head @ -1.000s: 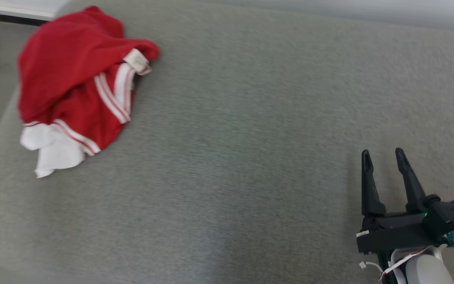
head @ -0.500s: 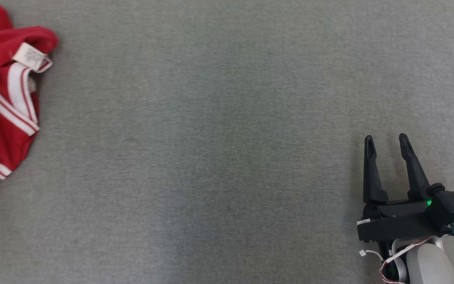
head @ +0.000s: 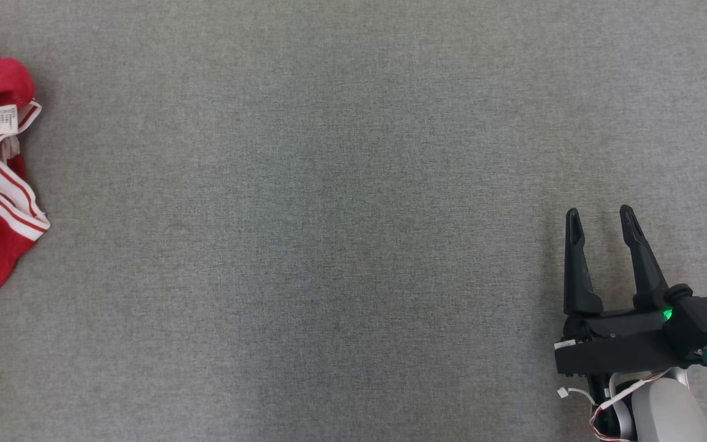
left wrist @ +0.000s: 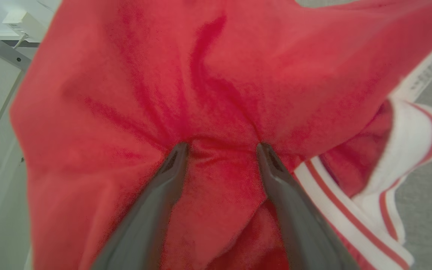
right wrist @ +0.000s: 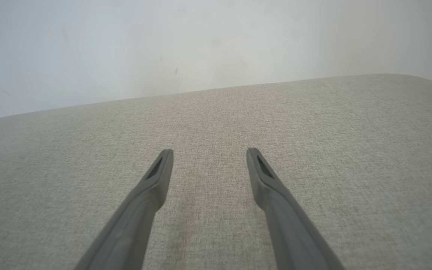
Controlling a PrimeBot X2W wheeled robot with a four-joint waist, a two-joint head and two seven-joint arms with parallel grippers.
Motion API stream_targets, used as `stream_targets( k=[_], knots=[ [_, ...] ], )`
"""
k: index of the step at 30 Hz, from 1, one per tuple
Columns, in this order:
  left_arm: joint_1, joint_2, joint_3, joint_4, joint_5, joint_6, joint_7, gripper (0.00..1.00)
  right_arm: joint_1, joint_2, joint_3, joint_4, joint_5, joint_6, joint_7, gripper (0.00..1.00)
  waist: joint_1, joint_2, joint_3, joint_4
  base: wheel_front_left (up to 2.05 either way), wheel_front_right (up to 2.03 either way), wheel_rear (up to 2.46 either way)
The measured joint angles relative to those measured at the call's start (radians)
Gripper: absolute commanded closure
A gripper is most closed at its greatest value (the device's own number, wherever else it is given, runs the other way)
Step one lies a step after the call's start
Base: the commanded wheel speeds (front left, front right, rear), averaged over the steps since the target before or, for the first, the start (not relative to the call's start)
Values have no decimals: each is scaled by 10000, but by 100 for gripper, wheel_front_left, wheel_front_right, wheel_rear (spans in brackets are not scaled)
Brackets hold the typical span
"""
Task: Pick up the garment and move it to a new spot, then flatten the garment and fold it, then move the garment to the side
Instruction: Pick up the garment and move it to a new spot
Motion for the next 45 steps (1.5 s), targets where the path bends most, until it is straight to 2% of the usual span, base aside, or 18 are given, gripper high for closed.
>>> stream_targets(
  k=[1, 4, 16, 22, 28, 35, 45],
  knots=[
    [2, 13, -42, 79, -27, 0, -23, 100, 1, 2, 21, 0, 13, 0, 0, 0, 0, 0, -6, -24, 0, 0, 0],
    [2, 75, -242, 299, -102, 0, -180, 100, 2, 2, 61, 8, 90, 0, 0, 0, 0, 0, -57, -83, 0, 0, 0],
    [-849, 577, -495, 157, 460, 8, -2673, 100, 112, 4, 198, 259, 575, 0, -2, 0, 0, -1, -897, 49, 0, 0, 0],
    [-1832, 683, -792, -989, 1007, 163, -3492, 100, 250, 4, 286, 454, 938, 0, -25, 0, 0, -2, -1477, 115, 0, 0, 0],
    [-2725, 537, -1229, -2683, 1388, 245, -3329, 100, 424, 2, 366, 529, 1252, 0, -27, 0, -2, -2, -1927, -60, 0, 0, 0],
    [-3323, -274, -1889, -4422, 1388, 238, -2619, 100, 489, 0, 424, 550, 1630, 0, -27, 0, -1, -2, -2083, -787, 0, 0, 0],
    [-2681, -1705, -3062, -5277, 1310, 341, -2220, 100, 651, 0, 825, 493, 1954, 0, -27, 0, -1, -2, -2209, -2253, 0, 0, 0]
  ],
)
